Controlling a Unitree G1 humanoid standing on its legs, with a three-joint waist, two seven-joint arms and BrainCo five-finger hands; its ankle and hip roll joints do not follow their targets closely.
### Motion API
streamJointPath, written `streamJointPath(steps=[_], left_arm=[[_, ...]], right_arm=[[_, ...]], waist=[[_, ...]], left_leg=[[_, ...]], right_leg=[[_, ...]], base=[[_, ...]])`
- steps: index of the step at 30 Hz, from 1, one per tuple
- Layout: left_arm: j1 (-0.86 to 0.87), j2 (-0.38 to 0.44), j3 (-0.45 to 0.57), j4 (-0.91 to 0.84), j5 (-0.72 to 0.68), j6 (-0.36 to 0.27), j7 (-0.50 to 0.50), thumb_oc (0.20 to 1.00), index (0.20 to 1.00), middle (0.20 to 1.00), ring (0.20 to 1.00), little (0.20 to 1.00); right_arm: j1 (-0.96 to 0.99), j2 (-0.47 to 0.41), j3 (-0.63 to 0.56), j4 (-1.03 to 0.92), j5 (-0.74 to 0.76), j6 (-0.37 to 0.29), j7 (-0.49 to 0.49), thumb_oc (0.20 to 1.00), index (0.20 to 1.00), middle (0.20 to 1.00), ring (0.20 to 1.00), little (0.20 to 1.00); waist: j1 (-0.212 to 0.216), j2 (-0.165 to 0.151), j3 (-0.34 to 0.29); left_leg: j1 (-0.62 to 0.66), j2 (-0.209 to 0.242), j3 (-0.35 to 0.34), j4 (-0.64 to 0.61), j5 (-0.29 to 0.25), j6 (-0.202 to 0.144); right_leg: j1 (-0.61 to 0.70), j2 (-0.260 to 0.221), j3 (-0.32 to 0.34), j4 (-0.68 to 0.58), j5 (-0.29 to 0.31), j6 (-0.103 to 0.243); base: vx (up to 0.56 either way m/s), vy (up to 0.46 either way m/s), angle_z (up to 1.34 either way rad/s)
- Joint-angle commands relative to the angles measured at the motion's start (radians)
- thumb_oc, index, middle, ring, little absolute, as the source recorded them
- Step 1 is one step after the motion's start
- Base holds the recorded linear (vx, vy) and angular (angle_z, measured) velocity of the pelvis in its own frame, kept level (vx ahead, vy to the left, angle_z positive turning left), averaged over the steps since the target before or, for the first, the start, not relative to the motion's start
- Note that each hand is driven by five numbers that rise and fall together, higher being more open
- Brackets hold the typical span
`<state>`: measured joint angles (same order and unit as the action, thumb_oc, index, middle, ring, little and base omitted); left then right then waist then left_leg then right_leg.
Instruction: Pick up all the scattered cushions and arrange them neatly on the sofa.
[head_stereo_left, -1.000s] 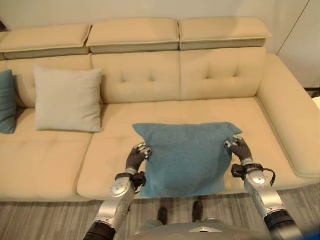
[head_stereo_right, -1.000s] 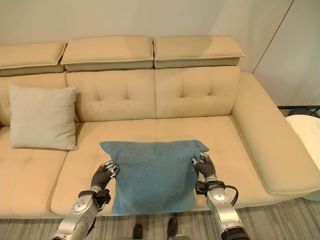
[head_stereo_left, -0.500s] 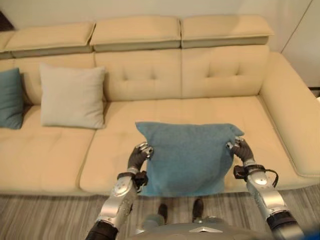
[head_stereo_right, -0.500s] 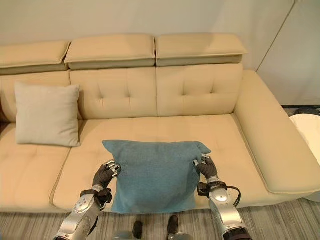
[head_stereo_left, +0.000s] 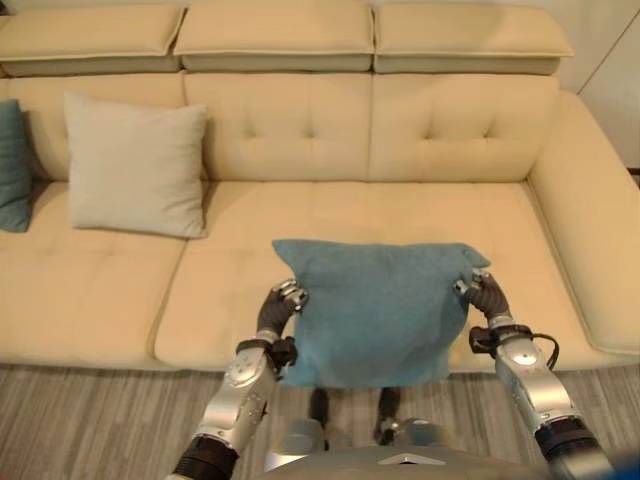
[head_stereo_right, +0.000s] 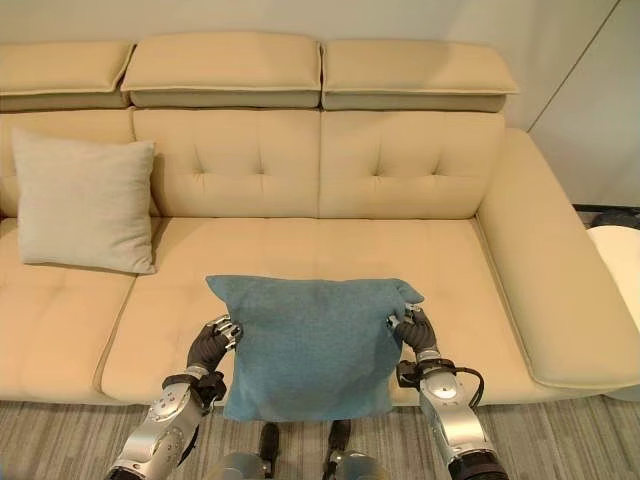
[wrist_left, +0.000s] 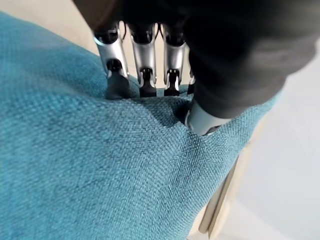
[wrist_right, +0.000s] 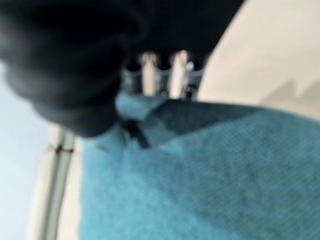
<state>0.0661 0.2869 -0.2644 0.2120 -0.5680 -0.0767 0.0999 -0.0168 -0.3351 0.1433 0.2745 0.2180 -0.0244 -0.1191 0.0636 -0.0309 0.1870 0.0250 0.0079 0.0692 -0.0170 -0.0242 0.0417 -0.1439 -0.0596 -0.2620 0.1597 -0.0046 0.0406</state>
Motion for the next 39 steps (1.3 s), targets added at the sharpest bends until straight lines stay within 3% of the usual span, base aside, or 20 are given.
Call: streamJointPath(steps=[1,2,3,4,10,15,30,39], left_arm=[[-0.046,0.048,0.059,-0.1,-0.008,-0.071,-0.005,0.2,0.2,0.2,0.2,0.2],[-0.044,0.044,0.063,-0.097,-0.006,-0.075,-0.012,0.2,0.2,0.2,0.2,0.2],[-0.045,0.042,0.065,-0.095,-0.004,-0.079,-0.019,0.2,0.2,0.2,0.2,0.2],[-0.046,0.027,0.062,-0.083,0.006,-0.088,-0.02,0.2,0.2,0.2,0.2,0.2],[-0.049,0.014,0.054,-0.102,0.016,-0.081,-0.016,0.2,0.2,0.2,0.2,0.2],[-0.067,0.012,0.065,-0.147,0.022,-0.087,-0.004,0.2,0.2,0.2,0.2,0.2],[-0.065,0.012,0.076,-0.191,0.043,-0.099,0.001,0.2,0.2,0.2,0.2,0.2],[-0.223,0.052,0.086,-0.209,0.09,-0.134,0.072,0.2,0.2,0.2,0.2,0.2]], right_arm=[[-0.056,0.032,0.001,-0.076,-0.014,-0.062,0.02,0.2,0.2,0.2,0.2,0.2],[-0.047,0.035,-0.005,-0.08,-0.013,-0.064,0.026,0.2,0.2,0.2,0.2,0.2],[-0.065,0.028,-0.006,-0.081,-0.006,-0.069,0.022,0.2,0.2,0.2,0.2,0.2],[-0.063,0.023,0.002,-0.079,-0.02,-0.069,0.024,0.2,0.2,0.2,0.2,0.2],[-0.04,0.006,0.007,-0.107,-0.013,-0.07,0.035,0.2,0.2,0.2,0.2,0.2],[-0.047,0.004,0.012,-0.131,-0.005,-0.072,0.036,0.2,0.2,0.2,0.2,0.2],[-0.053,0.017,-0.004,-0.185,-0.023,-0.078,0.019,0.2,0.2,0.2,0.2,0.2],[-0.26,-0.026,0.022,-0.209,-0.021,-0.088,-0.035,0.2,0.2,0.2,0.2,0.2]], waist=[[-0.002,-0.028,-0.034],[0.0,-0.017,-0.035],[0.021,0.003,-0.038],[0.018,-0.008,-0.046],[0.004,-0.022,-0.09],[0.005,-0.014,-0.108],[-0.006,0.016,-0.117],[0.001,0.024,-0.114]], left_leg=[[-0.084,-0.059,0.005,0.108,-0.143,0.068],[-0.072,-0.057,-0.008,0.085,-0.133,0.069],[-0.062,-0.04,-0.003,0.056,-0.122,0.056],[-0.028,-0.041,-0.017,0.069,-0.14,0.039],[0.035,-0.016,-0.043,0.007,-0.128,0.001],[0.08,-0.009,-0.037,-0.052,-0.107,-0.008],[0.088,-0.018,-0.04,-0.07,-0.108,-0.011],[0.089,-0.02,-0.036,-0.07,-0.113,-0.014]], right_leg=[[0.088,-0.078,-0.043,0.281,-0.169,0.052],[0.056,-0.047,0.004,0.195,-0.181,0.036],[0.066,-0.03,0.012,-0.093,-0.116,0.043],[0.112,-0.03,0.015,-0.161,-0.061,0.056],[0.206,0.004,-0.03,-0.247,-0.069,0.036],[0.228,0.015,-0.027,-0.247,-0.102,0.031],[0.247,0.002,-0.039,-0.247,-0.109,0.033],[0.248,-0.004,-0.044,-0.247,-0.106,0.037]], base=[[0.13,0.184,-0.63],[0.19,0.064,-0.28],[0.42,-0.242,-0.11],[0.4,-0.381,0.17],[0.2,-0.207,0.4],[0.09,-0.051,0.12],[-0.01,0.017,0.0],[0.02,0.005,0.01]])
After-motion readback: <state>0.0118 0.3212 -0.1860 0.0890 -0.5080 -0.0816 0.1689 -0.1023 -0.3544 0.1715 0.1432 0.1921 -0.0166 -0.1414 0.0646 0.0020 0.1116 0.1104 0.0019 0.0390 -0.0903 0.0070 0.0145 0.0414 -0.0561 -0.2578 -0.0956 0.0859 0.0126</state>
